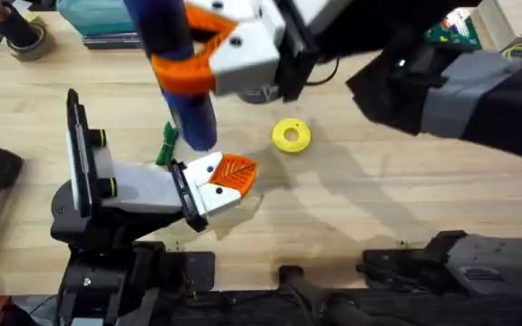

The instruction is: Pick up the gripper from the table and insert it into the empty holder that is missing its gripper. Then pick up a screw, insert it into the mounting hole, and use the screwdriver to tighten it. Finally, clean up the table by picking up the vegetable and placing it into the bucket.

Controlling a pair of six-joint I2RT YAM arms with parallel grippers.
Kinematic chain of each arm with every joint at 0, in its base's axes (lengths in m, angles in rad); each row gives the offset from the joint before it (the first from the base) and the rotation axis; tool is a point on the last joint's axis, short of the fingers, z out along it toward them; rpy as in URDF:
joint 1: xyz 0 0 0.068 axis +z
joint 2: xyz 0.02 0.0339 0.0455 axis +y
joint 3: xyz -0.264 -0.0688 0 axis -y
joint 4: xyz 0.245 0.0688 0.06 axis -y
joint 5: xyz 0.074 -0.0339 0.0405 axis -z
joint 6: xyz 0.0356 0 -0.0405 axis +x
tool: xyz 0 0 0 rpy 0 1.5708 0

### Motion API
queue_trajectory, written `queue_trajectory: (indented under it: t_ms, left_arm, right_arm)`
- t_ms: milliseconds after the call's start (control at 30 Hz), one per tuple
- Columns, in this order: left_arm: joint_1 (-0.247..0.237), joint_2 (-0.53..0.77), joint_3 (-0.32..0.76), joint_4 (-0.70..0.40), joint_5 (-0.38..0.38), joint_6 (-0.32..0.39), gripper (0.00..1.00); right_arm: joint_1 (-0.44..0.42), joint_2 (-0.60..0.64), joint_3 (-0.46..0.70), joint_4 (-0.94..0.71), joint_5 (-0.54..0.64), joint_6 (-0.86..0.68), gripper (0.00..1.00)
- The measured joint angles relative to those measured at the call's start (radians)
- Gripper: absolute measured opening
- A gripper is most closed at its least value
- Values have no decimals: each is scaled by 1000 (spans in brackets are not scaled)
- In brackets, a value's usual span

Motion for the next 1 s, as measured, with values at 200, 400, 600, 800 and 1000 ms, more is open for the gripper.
queue_trajectory:
  t_ms: [200,400,600,800,1000]
  left_arm:
    - [0,0,0,0,0,0,4]
    - [0,0,0,0,0,0,4]
    - [0,0,0,0,0,0,4]
    - [0,0,0,0,0,0,4]
    - [0,0,0,0,0,0,4]
  right_arm:
    - [-23,0,127,-181,-16,7,24]
    - [-92,-1,323,-726,-8,-124,24]
    - [-188,-1,561,-1334,231,-411,24]
    - [-251,-5,648,-1535,578,-693,24]
    - [-341,-6,648,-1680,742,-956,24]
